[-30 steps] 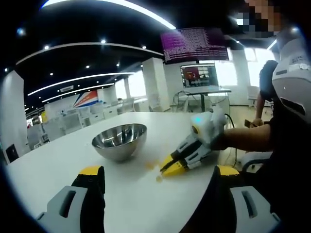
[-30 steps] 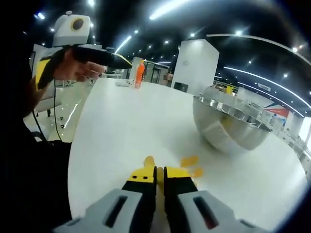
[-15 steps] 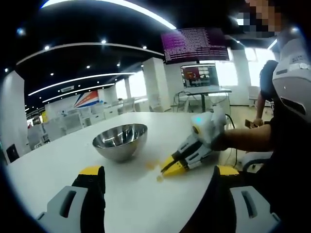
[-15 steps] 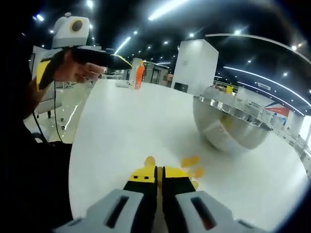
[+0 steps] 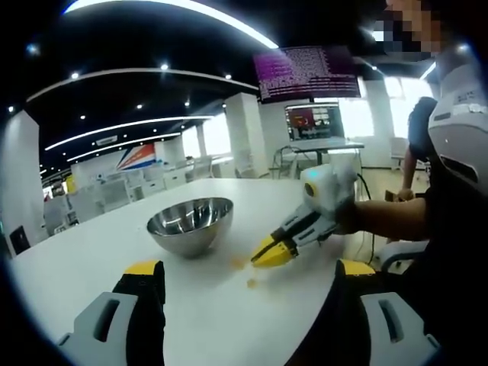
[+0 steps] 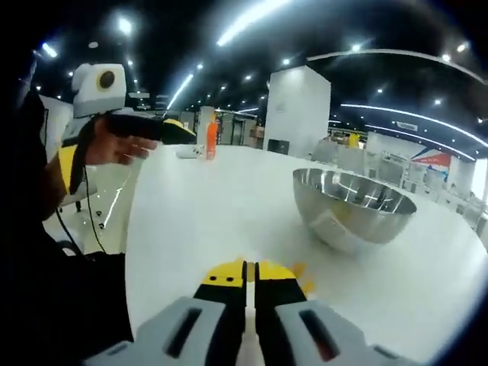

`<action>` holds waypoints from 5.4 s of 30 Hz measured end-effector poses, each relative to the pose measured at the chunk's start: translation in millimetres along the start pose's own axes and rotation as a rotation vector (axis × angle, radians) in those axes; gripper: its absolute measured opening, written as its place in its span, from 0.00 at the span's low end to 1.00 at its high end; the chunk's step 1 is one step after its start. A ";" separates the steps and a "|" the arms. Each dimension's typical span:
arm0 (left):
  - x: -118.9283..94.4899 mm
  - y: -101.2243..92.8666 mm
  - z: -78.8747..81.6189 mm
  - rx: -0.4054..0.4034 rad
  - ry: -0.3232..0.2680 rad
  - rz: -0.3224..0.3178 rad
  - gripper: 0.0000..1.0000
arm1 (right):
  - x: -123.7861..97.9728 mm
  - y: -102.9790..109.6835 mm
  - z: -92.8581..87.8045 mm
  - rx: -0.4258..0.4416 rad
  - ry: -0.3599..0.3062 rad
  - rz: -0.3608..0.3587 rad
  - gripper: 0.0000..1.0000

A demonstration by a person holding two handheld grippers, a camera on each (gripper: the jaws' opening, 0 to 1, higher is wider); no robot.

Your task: Pick up the QQ candy scattered on the table and place it into the stainless steel bowl on the table

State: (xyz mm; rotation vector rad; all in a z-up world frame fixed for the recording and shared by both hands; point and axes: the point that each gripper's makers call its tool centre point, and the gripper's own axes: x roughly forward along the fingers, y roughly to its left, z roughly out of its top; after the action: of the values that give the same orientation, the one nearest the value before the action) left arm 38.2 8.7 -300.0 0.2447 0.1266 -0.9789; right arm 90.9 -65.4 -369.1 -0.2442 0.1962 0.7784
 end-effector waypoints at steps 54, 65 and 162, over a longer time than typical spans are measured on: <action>-4.6 5.1 -6.4 0.001 0.010 0.025 0.92 | 53.7 -141.2 50.7 0.015 -0.037 -0.235 0.03; -6.6 9.7 -8.0 -0.005 0.008 0.028 0.92 | 53.9 -139.3 48.8 0.013 -0.030 -0.248 0.03; -2.7 -2.5 -1.1 0.023 0.008 0.012 0.91 | -23.6 -10.8 -42.7 0.264 0.053 -0.156 0.21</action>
State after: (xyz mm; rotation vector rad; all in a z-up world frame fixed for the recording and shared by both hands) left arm 34.7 9.8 -300.9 0.2702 0.1211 -0.9680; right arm 78.6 -100.9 -402.1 -0.0289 0.3234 0.5844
